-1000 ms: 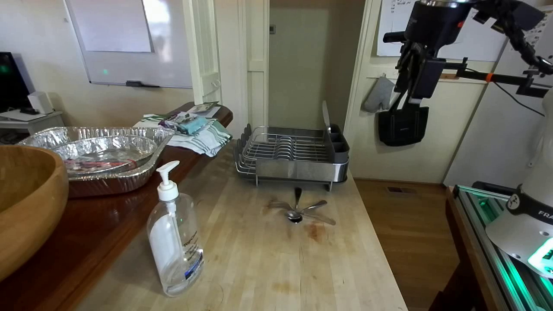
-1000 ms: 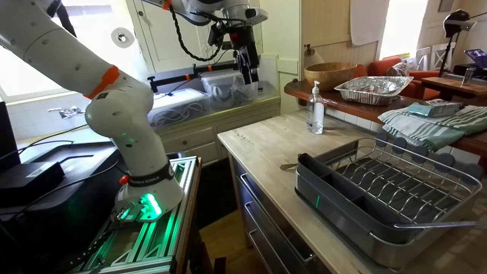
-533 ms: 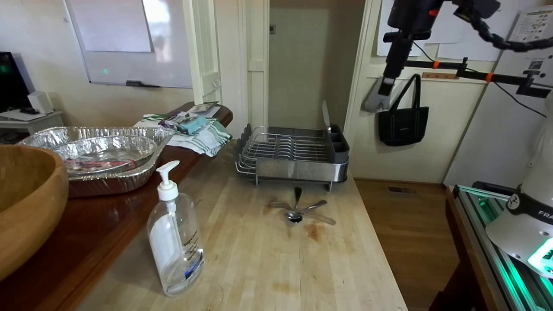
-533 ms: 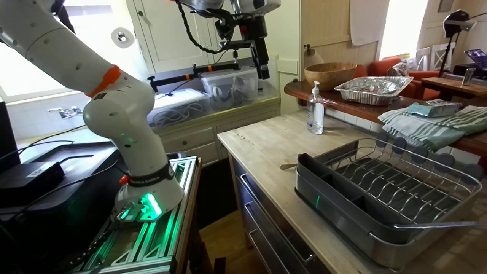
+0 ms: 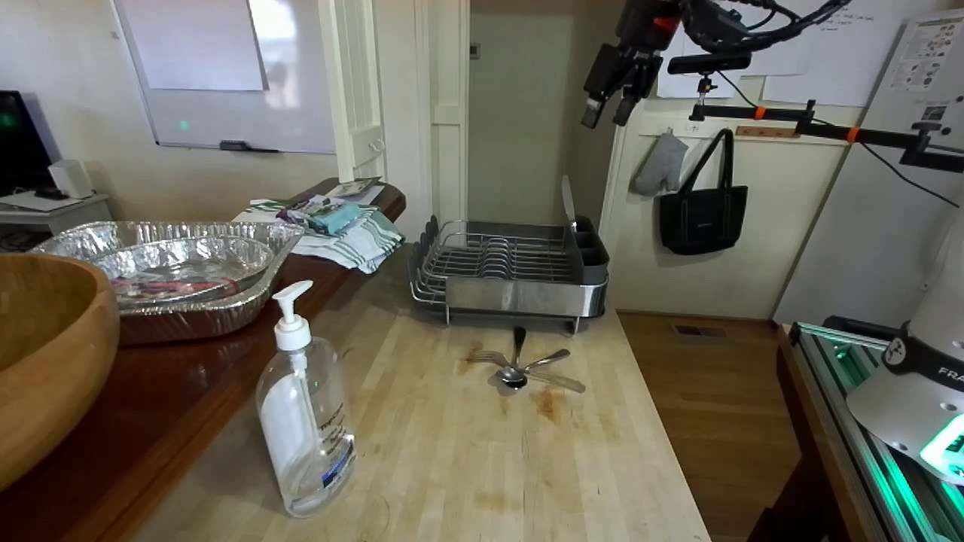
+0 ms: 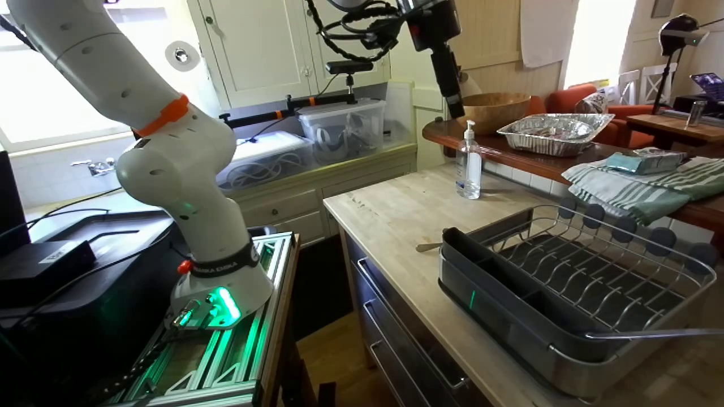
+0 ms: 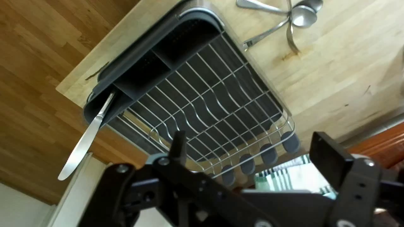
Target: Take the knife off of the dish rack
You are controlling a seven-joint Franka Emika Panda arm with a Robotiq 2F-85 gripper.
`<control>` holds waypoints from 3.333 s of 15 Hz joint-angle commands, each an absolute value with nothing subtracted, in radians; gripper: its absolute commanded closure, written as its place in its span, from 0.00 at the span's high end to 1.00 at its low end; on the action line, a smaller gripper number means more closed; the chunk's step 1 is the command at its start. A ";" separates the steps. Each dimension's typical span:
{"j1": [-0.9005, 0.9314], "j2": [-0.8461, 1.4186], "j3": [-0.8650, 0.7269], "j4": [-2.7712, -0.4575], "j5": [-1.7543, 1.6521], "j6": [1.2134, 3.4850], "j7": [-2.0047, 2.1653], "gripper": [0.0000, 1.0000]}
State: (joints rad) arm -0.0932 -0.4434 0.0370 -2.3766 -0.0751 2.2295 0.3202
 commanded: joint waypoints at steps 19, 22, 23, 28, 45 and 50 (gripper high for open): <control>-0.230 -0.154 -0.129 -2.229 -0.073 2.352 0.487 1.00; -0.226 -0.148 -0.129 -2.233 -0.064 2.351 0.478 1.00; -0.227 -0.132 -0.133 -2.225 -0.054 2.358 0.474 1.00; -0.225 -0.036 -0.164 -2.200 0.014 2.438 0.349 1.00; -0.226 0.235 -0.291 -2.079 -0.023 2.653 0.416 1.00; -0.232 0.277 -0.307 -2.061 -0.011 2.682 0.393 1.00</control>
